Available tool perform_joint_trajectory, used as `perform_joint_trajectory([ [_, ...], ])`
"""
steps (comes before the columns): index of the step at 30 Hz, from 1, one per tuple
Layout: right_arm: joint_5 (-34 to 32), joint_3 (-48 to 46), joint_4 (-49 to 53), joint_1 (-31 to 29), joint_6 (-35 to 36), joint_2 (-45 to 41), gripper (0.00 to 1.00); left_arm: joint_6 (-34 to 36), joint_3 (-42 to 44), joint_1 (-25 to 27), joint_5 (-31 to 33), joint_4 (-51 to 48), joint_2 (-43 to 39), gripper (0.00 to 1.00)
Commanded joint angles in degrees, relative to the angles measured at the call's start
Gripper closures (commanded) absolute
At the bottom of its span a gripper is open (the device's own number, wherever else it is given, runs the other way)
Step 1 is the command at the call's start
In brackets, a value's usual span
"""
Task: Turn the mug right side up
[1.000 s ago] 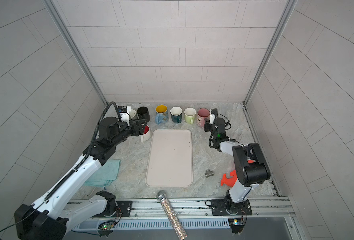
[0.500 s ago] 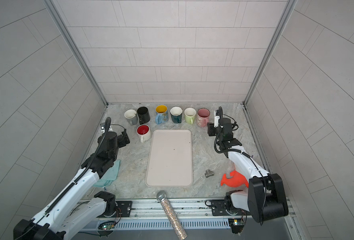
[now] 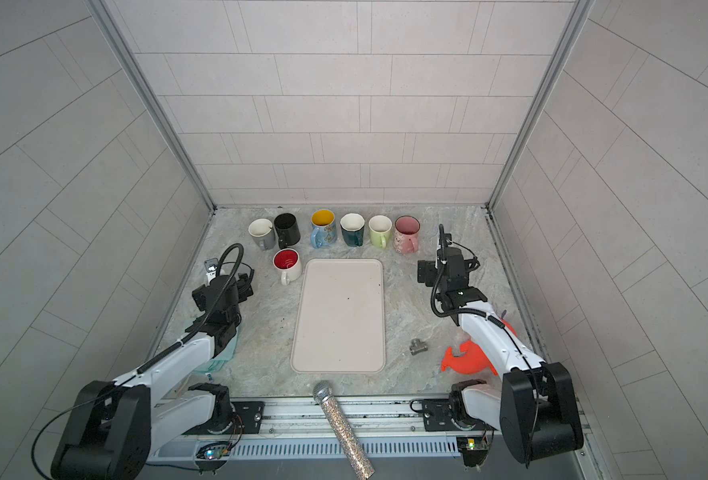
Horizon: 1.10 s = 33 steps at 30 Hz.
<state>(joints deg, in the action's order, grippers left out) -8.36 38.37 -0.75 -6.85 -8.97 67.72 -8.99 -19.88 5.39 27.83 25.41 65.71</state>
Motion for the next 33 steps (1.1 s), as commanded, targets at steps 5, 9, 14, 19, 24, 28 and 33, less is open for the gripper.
perform_joint_trajectory([
  [5,-10.4,-8.4,-15.8,0.1,5.9,1.3,0.01,2.4,1.4,-5.2,-14.2,20.3,11.3,0.0],
  [9,-10.3,-9.1,-20.6,0.8,6.7,5.8,0.01,4.0,2.5,-5.9,-18.8,29.9,17.8,0.0],
  [14,-11.8,-11.3,-30.2,0.8,8.2,10.9,0.01,5.2,5.9,-6.8,-25.0,43.4,25.2,0.0],
  [19,-9.9,-16.0,-43.8,0.7,9.9,13.9,0.01,5.2,2.7,-7.3,-26.6,36.6,25.0,0.0],
  [24,-5.7,-19.1,-55.8,0.8,10.5,20.1,0.01,5.8,-1.3,-7.2,-26.7,29.9,25.0,0.0],
  [28,-5.3,-20.1,-59.1,0.8,11.2,22.1,0.01,6.0,-1.4,-7.2,-26.6,30.2,25.2,0.0],
  [33,-3.6,-17.6,-54.8,2.4,9.1,22.6,0.01,6.0,-1.4,-7.2,-26.6,30.1,25.1,0.0],
])
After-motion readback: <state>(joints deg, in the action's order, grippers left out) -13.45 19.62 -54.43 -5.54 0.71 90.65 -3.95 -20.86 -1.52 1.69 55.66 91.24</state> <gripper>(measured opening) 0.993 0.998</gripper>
